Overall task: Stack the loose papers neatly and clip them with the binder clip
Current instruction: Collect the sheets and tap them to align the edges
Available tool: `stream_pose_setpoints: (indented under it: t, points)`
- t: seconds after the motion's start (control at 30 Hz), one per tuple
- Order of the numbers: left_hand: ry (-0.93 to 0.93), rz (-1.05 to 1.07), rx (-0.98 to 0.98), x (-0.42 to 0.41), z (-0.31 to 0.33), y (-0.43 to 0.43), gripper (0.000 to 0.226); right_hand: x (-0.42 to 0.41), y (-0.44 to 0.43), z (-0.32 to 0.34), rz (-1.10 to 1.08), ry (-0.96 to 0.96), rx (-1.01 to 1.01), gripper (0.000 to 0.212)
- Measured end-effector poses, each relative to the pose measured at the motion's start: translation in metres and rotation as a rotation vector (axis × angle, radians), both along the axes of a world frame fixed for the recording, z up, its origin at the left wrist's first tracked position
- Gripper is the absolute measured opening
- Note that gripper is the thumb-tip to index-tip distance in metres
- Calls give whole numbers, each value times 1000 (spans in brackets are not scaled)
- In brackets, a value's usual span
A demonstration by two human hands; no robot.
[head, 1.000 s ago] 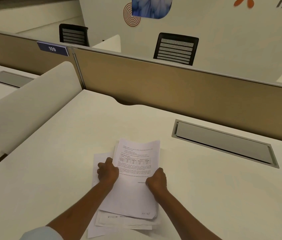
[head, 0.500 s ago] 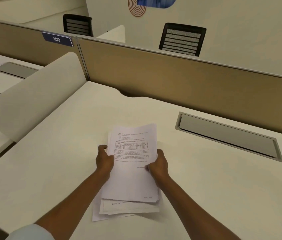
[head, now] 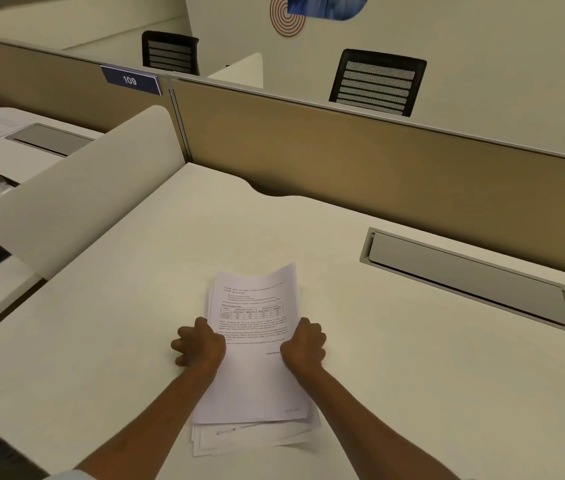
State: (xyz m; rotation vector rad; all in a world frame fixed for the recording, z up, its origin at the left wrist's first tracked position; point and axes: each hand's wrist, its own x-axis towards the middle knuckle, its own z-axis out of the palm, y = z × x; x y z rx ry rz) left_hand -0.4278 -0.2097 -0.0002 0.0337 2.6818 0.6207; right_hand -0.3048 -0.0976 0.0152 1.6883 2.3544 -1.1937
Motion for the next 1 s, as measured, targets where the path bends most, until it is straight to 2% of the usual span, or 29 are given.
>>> stream_pose_setpoints:
  t: [0.07,0.23,0.37,0.53,0.7,0.77,0.83,1.0]
  points:
    - [-20,5,3,0,2,1,25,-5,-3,3,-5,-92,12,32]
    - [-44,28,88,-10,-1,-1,27,-7,-2,4,-16,-67,-47,33]
    - [-125,136,364,-14,3,-3,23,-5,0,0,-58,78,-124,37]
    - [-280,282,567,-23,5,0,44,4,5,2,-152,328,-296,40]
    - [-476,157,680,-31,-1,-8,44,16,11,5,-188,460,-433,51]
    - [-492,119,769,-27,7,-9,47,21,14,4,-172,507,-460,46]
    - [-517,78,870,-20,17,-8,48,31,19,6,-178,563,-467,39]
    - [-604,-92,1079,-1,50,9,46,69,39,29,-248,719,-380,41]
